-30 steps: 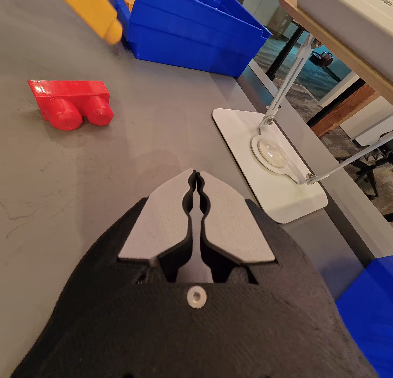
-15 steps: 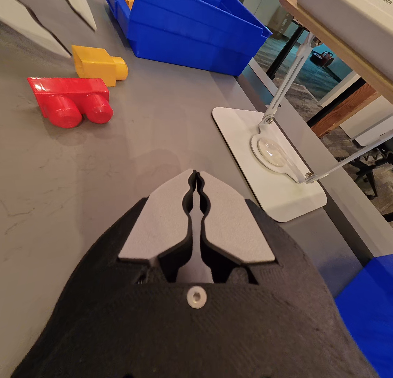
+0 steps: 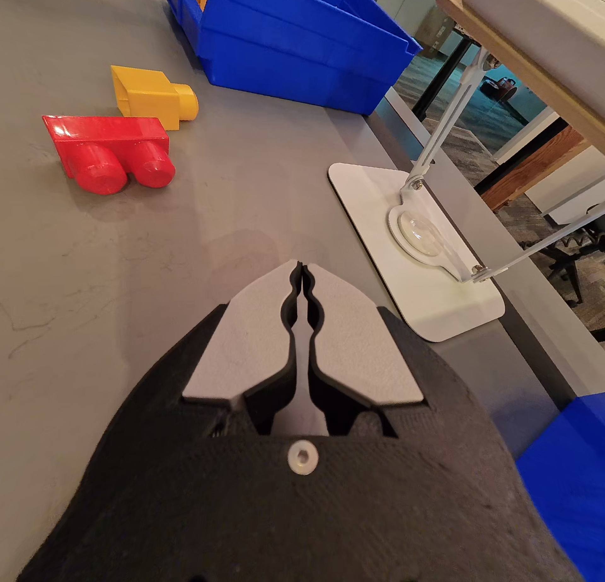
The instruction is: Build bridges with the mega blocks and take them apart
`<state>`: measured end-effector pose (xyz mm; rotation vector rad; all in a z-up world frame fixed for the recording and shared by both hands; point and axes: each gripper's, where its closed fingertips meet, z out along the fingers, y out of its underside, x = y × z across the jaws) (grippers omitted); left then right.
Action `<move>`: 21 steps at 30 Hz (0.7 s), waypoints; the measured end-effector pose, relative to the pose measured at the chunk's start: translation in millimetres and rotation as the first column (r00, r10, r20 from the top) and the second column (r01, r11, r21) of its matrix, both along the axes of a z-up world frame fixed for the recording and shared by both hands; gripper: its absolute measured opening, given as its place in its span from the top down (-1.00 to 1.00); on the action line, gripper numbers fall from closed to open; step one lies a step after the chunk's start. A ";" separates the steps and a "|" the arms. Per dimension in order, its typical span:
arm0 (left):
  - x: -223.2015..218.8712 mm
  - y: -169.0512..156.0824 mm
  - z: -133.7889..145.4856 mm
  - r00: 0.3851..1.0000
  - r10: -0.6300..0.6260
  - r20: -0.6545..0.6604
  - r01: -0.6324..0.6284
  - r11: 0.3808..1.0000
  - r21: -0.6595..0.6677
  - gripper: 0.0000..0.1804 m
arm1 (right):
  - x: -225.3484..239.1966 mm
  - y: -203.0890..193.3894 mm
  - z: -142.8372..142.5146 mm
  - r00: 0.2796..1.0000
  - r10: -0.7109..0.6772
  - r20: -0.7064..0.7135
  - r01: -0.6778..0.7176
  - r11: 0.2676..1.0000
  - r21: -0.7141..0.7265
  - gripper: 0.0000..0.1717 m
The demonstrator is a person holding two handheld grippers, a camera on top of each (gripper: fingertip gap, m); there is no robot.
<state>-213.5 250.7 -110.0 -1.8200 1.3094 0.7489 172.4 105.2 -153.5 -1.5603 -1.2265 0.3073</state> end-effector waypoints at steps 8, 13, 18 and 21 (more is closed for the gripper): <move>-0.3 15.5 -29.9 0.991 0.021 -0.131 -0.031 0.997 -0.073 0.74 | 0.3 -0.9 -0.1 1.000 0.008 0.001 -0.008 1.000 0.000 1.00; -7.1 26.5 -35.4 0.972 0.054 -0.227 -0.069 0.996 -0.057 0.87 | 1.4 -0.4 0.1 1.000 0.005 -0.002 -0.005 1.000 -0.002 1.00; -10.0 30.6 -13.7 0.976 0.082 -0.201 -0.077 0.996 0.034 0.97 | 1.4 -0.3 0.1 1.000 0.005 -0.002 -0.005 1.000 -0.001 1.00; -7.4 22.7 3.8 0.985 0.077 -0.154 -0.064 0.994 0.089 0.98 | 1.4 -0.2 0.0 1.000 0.005 -0.002 -0.005 1.000 -0.002 1.00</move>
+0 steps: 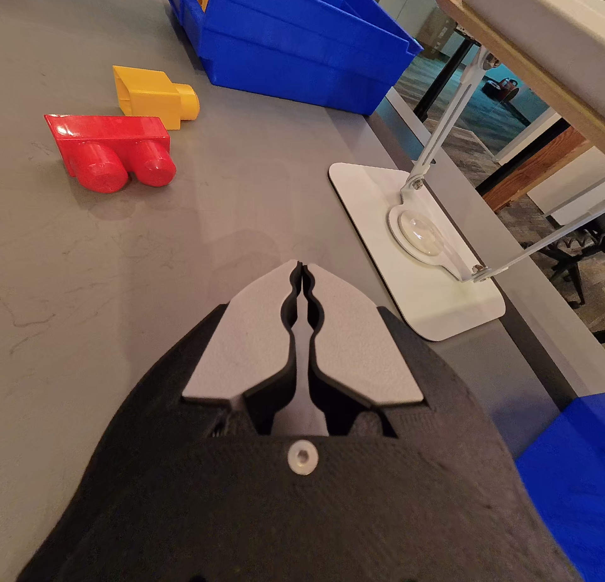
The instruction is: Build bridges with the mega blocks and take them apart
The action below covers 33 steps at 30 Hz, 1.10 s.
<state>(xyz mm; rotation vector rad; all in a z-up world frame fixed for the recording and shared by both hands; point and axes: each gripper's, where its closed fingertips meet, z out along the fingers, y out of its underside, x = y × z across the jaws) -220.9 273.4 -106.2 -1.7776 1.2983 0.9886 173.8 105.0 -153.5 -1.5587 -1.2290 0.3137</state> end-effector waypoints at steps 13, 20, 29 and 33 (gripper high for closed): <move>85.4 -145.0 46.0 0.881 -0.147 0.451 0.134 0.989 0.060 0.98 | 0.0 0.2 0.0 1.000 -0.002 0.001 0.002 1.000 0.001 1.00; 137.3 -199.7 -9.5 0.901 -0.155 0.404 0.181 0.983 -0.027 0.98 | 0.0 0.0 0.0 1.000 -0.002 0.001 0.002 1.000 0.003 1.00; 153.6 -200.5 -49.1 0.963 -0.139 0.230 0.162 0.983 -0.084 0.98 | 0.1 -0.3 -0.4 1.000 -0.001 0.005 0.001 1.000 0.003 1.00; 153.4 -200.0 -58.5 0.979 -0.138 0.147 0.150 0.986 -0.073 0.97 | -0.3 -1.0 -0.5 1.000 0.004 0.006 -0.004 1.000 0.005 1.00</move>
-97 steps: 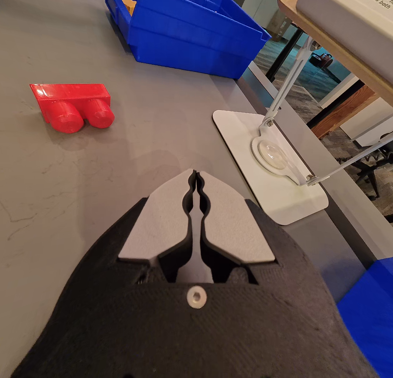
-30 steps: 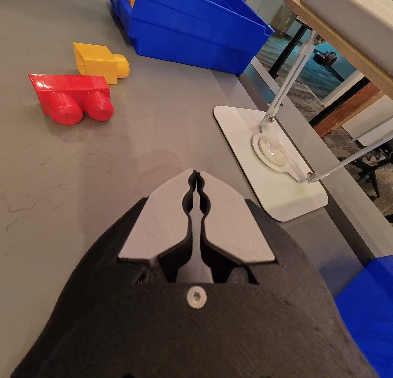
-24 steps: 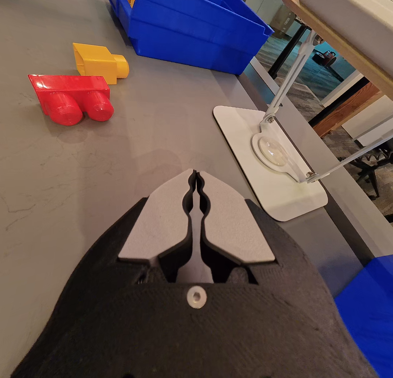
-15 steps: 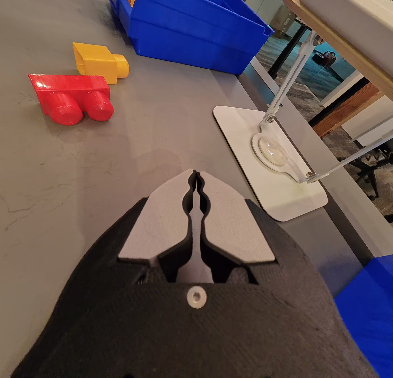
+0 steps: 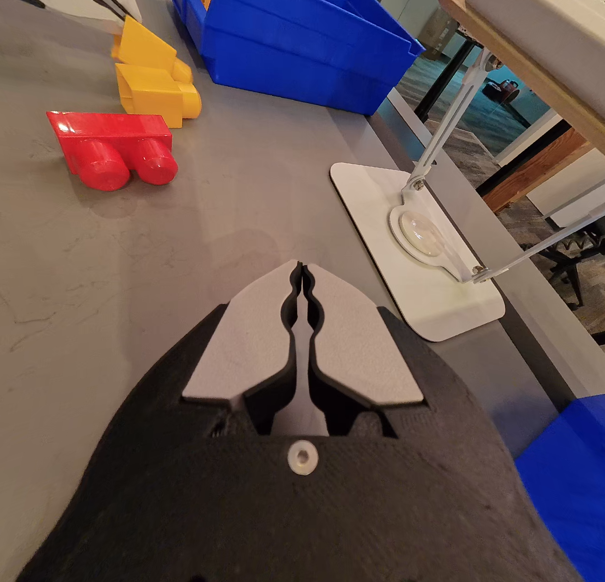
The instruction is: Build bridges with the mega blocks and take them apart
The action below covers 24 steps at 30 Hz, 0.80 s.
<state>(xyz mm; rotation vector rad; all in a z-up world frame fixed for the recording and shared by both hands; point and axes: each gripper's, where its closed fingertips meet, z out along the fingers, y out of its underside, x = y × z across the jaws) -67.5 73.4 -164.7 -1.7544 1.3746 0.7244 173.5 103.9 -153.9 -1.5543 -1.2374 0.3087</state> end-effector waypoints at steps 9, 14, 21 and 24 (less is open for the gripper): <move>12.2 -10.2 -11.6 0.999 -0.034 0.006 0.034 0.999 -0.040 0.82 | 0.3 -0.1 -0.3 1.000 0.001 0.003 -0.001 1.000 0.000 1.00; 6.9 -16.1 -6.8 0.990 0.024 0.140 -0.011 0.996 -0.092 0.73 | 0.2 0.0 -0.5 1.000 0.001 0.004 -0.001 1.000 0.000 1.00; 31.5 -46.7 -13.6 0.748 0.259 0.611 -0.009 0.925 -0.380 0.67 | 0.2 0.1 -0.7 1.000 0.001 0.004 -0.001 1.000 -0.001 1.00; 37.3 -47.3 -17.8 0.624 0.354 0.696 -0.002 0.892 -0.452 0.66 | 0.1 -0.6 -0.7 1.000 0.004 0.006 -0.004 1.000 0.001 1.00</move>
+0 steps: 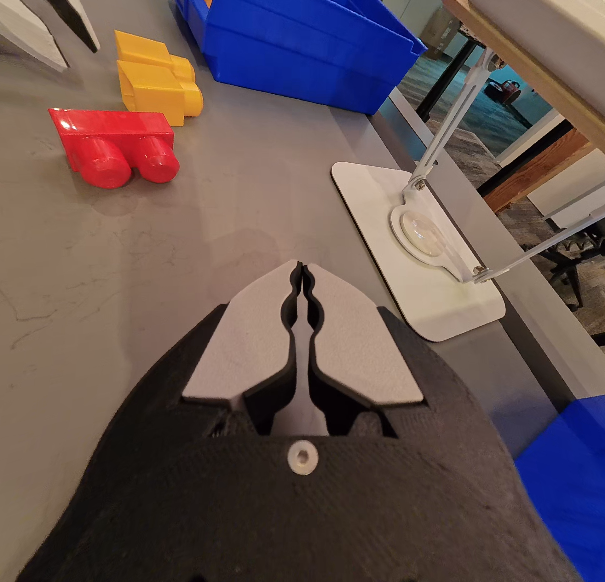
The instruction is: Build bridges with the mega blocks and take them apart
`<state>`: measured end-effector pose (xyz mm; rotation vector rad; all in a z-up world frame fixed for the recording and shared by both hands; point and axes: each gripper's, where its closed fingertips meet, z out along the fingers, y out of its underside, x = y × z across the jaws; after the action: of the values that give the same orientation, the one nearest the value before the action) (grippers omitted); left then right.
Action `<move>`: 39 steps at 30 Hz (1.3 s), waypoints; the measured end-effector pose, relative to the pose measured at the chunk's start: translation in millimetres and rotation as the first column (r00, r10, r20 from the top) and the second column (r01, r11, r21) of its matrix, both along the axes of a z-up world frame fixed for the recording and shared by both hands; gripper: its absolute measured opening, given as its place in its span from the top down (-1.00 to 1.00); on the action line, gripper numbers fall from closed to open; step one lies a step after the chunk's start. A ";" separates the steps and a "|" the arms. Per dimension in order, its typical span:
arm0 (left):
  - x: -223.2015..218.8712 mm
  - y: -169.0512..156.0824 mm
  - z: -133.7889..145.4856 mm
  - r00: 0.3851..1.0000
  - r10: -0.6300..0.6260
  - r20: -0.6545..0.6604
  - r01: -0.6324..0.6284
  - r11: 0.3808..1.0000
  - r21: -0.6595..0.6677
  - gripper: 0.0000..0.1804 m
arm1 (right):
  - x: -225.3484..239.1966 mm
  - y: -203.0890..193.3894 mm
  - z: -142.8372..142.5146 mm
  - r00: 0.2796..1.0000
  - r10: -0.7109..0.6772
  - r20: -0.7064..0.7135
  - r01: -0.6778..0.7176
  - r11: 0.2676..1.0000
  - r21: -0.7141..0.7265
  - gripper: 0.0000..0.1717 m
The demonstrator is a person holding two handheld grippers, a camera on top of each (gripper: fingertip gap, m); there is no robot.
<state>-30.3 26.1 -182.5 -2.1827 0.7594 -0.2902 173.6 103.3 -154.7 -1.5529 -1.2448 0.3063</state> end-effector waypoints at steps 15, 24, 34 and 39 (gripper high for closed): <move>-7.1 38.3 -6.0 0.989 0.141 -0.042 -0.138 0.989 0.054 0.56 | 1.5 -2.6 -0.6 1.000 0.006 0.004 -0.006 1.000 0.000 1.00; -17.1 53.5 -6.7 0.981 0.174 -0.081 -0.167 0.983 0.081 0.73 | 1.3 -2.6 -1.0 1.000 0.006 0.006 -0.006 1.000 0.000 1.00; -21.7 70.6 -10.5 0.974 0.193 -0.122 -0.184 0.980 0.081 0.68 | 1.3 -2.4 -0.9 1.000 0.005 0.006 -0.005 1.000 0.000 1.00; -17.7 75.7 -14.2 0.976 0.161 -0.149 -0.152 0.986 0.069 0.87 | 1.4 -2.9 -1.2 1.000 0.006 0.007 -0.006 1.000 -0.001 1.00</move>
<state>-48.0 101.8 -196.6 -2.2134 0.6655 -0.0188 175.0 100.4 -155.8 -1.5522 -1.2557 0.3054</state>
